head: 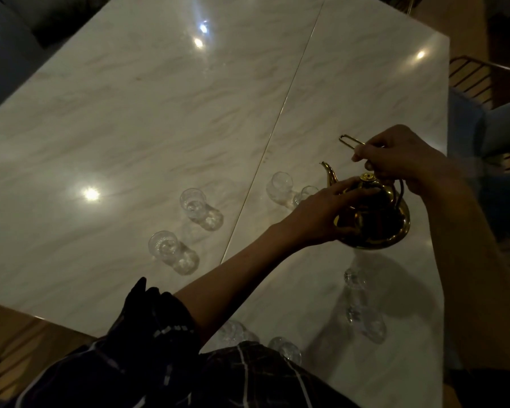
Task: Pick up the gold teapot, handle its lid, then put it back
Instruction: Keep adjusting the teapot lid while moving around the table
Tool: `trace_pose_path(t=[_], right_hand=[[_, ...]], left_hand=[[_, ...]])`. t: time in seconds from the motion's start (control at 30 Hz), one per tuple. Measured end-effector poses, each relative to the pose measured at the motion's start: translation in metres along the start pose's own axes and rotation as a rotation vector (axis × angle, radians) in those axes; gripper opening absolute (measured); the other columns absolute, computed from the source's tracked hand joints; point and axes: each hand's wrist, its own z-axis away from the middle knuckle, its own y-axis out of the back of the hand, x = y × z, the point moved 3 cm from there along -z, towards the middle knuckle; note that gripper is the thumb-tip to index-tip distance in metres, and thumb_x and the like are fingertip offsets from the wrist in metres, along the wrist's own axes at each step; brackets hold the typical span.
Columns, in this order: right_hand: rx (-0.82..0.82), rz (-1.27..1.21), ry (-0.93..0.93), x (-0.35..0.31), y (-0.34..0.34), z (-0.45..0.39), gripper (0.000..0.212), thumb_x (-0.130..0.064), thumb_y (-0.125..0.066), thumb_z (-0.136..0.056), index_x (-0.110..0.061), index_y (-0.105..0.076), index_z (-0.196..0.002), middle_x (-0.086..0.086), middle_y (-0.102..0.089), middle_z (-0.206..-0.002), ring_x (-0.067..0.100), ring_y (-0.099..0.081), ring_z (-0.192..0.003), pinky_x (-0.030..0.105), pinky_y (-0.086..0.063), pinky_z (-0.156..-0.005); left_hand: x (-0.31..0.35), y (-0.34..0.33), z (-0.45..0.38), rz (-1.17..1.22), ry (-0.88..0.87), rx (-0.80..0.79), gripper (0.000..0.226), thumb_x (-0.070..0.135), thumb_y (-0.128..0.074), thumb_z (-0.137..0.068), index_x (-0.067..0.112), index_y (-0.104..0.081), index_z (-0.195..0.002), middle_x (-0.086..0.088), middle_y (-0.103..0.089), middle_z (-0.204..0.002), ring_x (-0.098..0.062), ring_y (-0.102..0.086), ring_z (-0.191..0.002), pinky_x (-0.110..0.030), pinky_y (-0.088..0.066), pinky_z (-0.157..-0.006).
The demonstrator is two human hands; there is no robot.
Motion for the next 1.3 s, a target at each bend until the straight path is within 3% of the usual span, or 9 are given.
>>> trace_pose_path(t=[0.4, 0.77, 0.87, 1.3], right_hand=[[-0.004, -0.005, -0.009, 0.0041, -0.0022, -0.0022, 0.023, -0.019, -0.058, -0.096, -0.003, -0.072, -0.104, 0.007, -0.062, -0.080, 0.011, -0.059, -0.074, 0.022, -0.044, -0.057], [-0.016, 0.002, -0.008, 0.0050, -0.0027, -0.0035, 0.024, -0.021, -0.058, -0.096, -0.003, -0.072, -0.106, 0.008, -0.062, -0.082, 0.012, -0.059, -0.076, 0.023, -0.045, -0.059], [-0.012, -0.001, -0.007, 0.0049, -0.0024, -0.0038, 0.023, -0.021, -0.058, -0.096, -0.004, -0.072, -0.104, 0.008, -0.062, -0.081, 0.013, -0.060, -0.075, 0.024, -0.046, -0.059], [-0.008, -0.046, -0.005, 0.0085, -0.0090, -0.0038, 0.021, -0.020, -0.058, -0.096, -0.005, -0.072, -0.100, 0.007, -0.060, -0.075, 0.010, -0.057, -0.068, 0.021, -0.042, -0.055]], left_hand=[[-0.0031, -0.0023, 0.0000, 0.003, -0.004, -0.004, 0.083, 0.017, -0.084, -0.083, 0.018, -0.044, -0.155, -0.014, -0.031, -0.166, -0.034, -0.053, -0.138, -0.035, -0.051, -0.098], [-0.0034, -0.0028, 0.0000, 0.012, 0.001, -0.004, 0.081, 0.017, -0.084, -0.084, 0.016, -0.044, -0.155, -0.015, -0.030, -0.167, -0.035, -0.053, -0.138, -0.031, -0.045, -0.099], [-0.0044, -0.0031, 0.0000, 0.015, 0.000, -0.006, 0.082, 0.017, -0.084, -0.084, 0.017, -0.044, -0.156, -0.014, -0.030, -0.167, -0.034, -0.054, -0.137, -0.036, -0.050, -0.100], [-0.0072, -0.0027, 0.0030, -0.012, 0.013, -0.005, 0.080, 0.017, -0.083, -0.085, 0.017, -0.045, -0.155, -0.015, -0.031, -0.166, -0.036, -0.049, -0.140, -0.032, -0.046, -0.097]])
